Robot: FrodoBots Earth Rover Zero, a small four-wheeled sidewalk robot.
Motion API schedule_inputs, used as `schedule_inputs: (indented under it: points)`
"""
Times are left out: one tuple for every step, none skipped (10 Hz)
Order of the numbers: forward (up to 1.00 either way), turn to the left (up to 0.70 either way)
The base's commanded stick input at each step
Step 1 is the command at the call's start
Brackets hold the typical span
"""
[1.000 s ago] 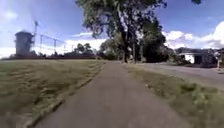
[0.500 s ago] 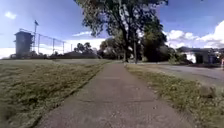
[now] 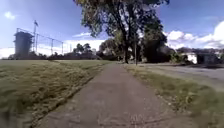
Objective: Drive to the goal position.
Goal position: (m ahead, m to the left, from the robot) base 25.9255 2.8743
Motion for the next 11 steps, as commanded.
schedule_inputs:
  points:
    - [1.00, 0.00]
    - [1.00, 0.00]
    - [1.00, 0.00]
    - [1.00, 0.00]
    - [1.00, 0.00]
    - [1.00, 0.00]
    - [1.00, 0.00]
    - [1.00, 0.00]
    - [1.00, 0.00]
    - [1.00, 0.00]
    - [1.00, 0.00]
